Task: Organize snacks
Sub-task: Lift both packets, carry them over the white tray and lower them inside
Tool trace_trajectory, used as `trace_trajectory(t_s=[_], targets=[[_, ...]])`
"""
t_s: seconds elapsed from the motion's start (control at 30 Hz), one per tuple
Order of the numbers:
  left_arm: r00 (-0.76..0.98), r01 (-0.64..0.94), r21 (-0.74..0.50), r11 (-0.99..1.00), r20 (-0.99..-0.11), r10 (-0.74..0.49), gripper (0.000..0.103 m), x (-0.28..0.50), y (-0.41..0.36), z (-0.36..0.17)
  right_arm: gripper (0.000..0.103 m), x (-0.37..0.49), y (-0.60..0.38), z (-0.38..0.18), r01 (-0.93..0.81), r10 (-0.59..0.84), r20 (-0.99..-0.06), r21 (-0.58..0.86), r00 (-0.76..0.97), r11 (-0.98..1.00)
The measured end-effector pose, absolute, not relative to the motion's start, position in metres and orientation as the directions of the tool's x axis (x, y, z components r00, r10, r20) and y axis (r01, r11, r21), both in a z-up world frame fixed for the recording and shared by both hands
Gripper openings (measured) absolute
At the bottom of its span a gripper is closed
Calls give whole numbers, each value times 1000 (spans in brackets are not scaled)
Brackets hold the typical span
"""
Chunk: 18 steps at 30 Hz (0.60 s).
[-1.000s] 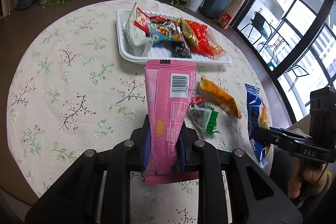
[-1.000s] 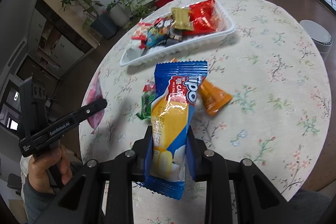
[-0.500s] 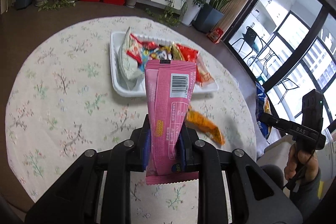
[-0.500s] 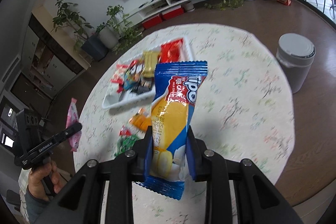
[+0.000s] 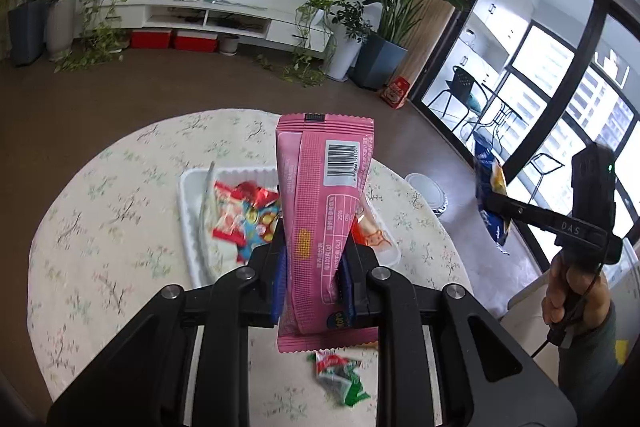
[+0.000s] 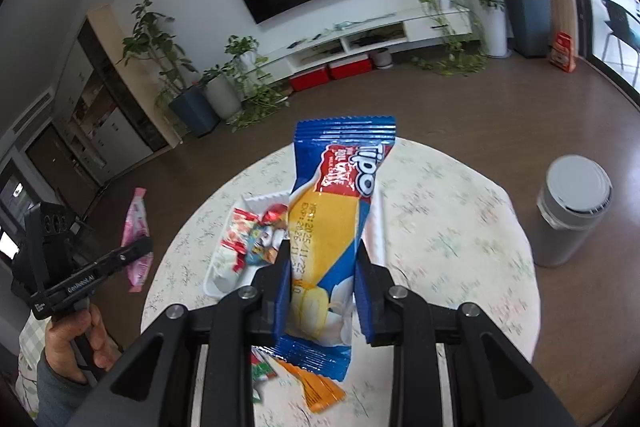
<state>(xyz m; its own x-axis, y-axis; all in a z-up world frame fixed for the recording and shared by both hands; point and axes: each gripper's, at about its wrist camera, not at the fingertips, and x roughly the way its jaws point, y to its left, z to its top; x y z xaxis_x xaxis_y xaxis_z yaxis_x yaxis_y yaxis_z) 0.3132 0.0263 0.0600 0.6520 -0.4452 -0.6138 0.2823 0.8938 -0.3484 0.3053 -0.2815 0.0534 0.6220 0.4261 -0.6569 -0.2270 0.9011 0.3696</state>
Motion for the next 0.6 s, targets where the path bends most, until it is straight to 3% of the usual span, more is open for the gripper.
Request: trace_trajectory(t_s=[0.2, 0.6], targets=[[620, 286, -352, 891, -641, -452, 20, 357, 8, 51, 30, 352, -233, 55, -313, 478, -666, 362, 573, 878], [552, 251, -351, 902, -713, -432, 20, 422, -12, -25, 30, 408, -185, -19, -319, 450, -780, 334, 434, 887]])
